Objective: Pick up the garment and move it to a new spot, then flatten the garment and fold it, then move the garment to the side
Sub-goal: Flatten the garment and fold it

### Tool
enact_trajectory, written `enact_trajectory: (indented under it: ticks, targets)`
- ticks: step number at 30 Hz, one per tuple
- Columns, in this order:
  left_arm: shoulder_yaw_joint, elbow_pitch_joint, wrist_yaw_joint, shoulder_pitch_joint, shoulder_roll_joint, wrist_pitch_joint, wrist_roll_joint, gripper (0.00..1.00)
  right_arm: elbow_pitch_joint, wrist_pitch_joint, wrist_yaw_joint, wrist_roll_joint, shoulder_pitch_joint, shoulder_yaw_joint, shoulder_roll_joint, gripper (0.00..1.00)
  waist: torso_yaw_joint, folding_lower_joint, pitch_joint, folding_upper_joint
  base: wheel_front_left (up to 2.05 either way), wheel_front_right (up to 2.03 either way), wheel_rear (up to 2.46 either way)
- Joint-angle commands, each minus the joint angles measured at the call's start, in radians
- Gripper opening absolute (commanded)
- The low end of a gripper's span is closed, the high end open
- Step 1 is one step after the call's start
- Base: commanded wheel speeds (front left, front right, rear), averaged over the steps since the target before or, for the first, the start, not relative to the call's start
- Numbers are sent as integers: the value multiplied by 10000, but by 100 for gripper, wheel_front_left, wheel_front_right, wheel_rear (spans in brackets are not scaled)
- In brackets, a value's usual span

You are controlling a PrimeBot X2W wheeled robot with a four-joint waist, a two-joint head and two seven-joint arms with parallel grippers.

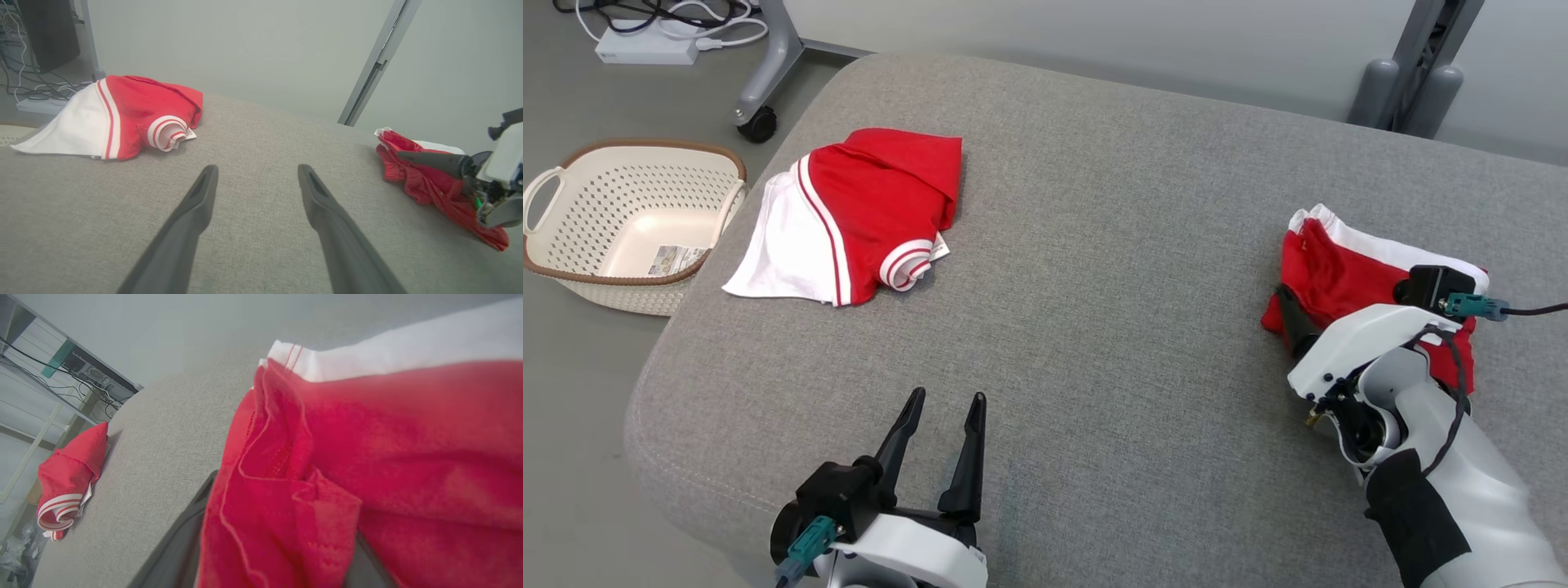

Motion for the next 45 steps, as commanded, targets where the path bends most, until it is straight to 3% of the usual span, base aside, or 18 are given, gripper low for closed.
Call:
enact_trajectory:
  ticks: [1,9,15,20,24,28,32,38,45]
  targets:
    - [99,64,43,1,43,-18,6,100,-162,-84,8,258,-83,300,-59,100,-78,0,-97,0,0,0,0]
    - [281,189,-32,166,46,-18,212,100,-1381,161,8,1716,157,1668,-60,100,-534,0,-623,0,0,0,0]
    - [504,130,-93,268,46,-18,335,100,-2238,-130,8,2321,151,2015,-69,100,-891,0,-936,0,0,0,0]
    - [851,-263,-144,205,43,-18,493,100,-2784,-827,8,920,38,1481,-137,100,-1332,0,-1053,0,0,0,0]
    - [1056,-629,-164,47,43,-16,559,100,-3681,-1329,6,-612,684,715,-739,100,-1650,0,-1076,0,0,0,0]
    - [1220,-943,-181,-69,46,-16,630,100,-4855,-1634,8,-1856,1698,-524,-1218,100,-1962,0,-1038,0,0,0,0]
    - [1395,-1158,-182,-92,44,-16,714,100,-6104,-1855,6,-2919,2953,-1783,-1307,100,-2281,0,-907,0,0,0,0]
    - [1653,-1273,-238,-39,43,-18,906,100,-7673,-2287,8,-4269,4645,-3068,-805,100,-2680,0,-718,0,0,0,0]
    - [1765,-1211,-312,150,44,-16,1401,100,-8059,-2549,6,-5122,5958,-3385,-224,100,-2980,0,-581,0,0,0,0]
